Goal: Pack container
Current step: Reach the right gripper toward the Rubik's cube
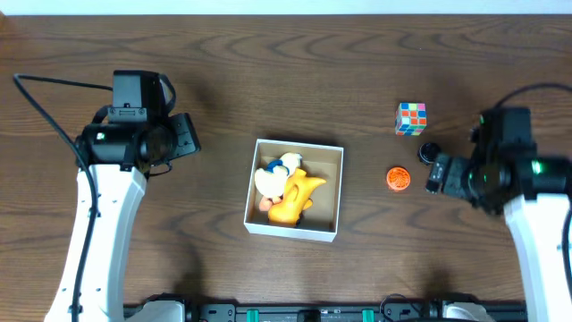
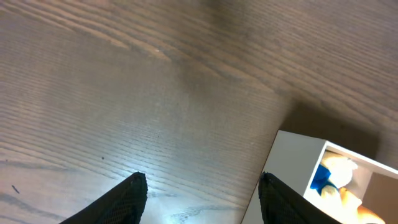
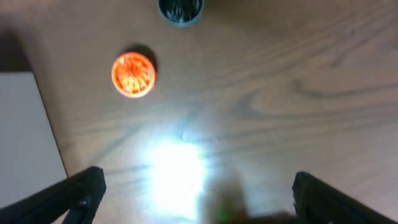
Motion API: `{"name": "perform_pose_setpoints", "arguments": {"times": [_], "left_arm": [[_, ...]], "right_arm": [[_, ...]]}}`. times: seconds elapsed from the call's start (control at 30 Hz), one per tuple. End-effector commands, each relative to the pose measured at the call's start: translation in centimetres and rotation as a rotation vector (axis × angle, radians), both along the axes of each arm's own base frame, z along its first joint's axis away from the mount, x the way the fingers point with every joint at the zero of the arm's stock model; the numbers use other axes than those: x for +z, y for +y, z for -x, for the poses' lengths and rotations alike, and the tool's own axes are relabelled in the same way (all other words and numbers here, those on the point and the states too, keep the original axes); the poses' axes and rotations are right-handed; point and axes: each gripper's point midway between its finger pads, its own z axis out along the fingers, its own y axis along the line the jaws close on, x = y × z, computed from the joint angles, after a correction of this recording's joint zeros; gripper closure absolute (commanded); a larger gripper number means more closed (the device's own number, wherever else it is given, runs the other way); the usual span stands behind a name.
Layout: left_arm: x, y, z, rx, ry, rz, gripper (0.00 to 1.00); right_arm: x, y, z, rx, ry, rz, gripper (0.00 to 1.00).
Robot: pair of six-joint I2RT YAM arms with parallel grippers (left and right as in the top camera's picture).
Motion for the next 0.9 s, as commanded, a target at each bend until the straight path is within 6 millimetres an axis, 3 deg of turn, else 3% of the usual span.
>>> {"name": "perform_pose_setpoints", "arguments": {"times": [0.0, 0.2, 0.27, 0.4, 0.63, 0.73, 0.87], "left_arm": [[0.6, 0.2, -0.1, -0.018, -0.011, -0.023, 0.4], [0.4, 0.3, 0.1, -0.043, 0.003, -0.036, 0.4], [0.4, 0.3, 0.1, -0.059, 0.002, -0.045, 0.4], [0.4, 0.3, 0.1, -0.062, 0.001, -0.046, 0.4], [0.4, 0.3, 0.0, -0.062, -0.003, -0.046, 0.4], [0.4, 0.3, 0.0, -0.062, -0.003, -0.046, 0.4], [0.4, 0.3, 0.0, -0.062, -0.002, -0.046, 0.4]], "right_arm": [[0.1, 1.4, -1.5, 0.035, 0.058, -0.006, 0.01], [-1.4, 8.1, -5.3, 0.153, 0.036, -0.273, 0.01], [-1.9, 8.1, -6.2, 0.071, 0.032, -0.288, 0.01], [-3.4, 6.1, -6.8, -0.069, 0.056, -0.187, 0.01], [-6.0, 5.8, -7.7, -0.057, 0.106, -0.109, 0.01], [-6.9, 6.0, -9.0, 0.004, 0.093, -0.1, 0.01], [-6.7, 6.0, -10.8, 0.116, 0.092, -0.075, 0.01]]}}
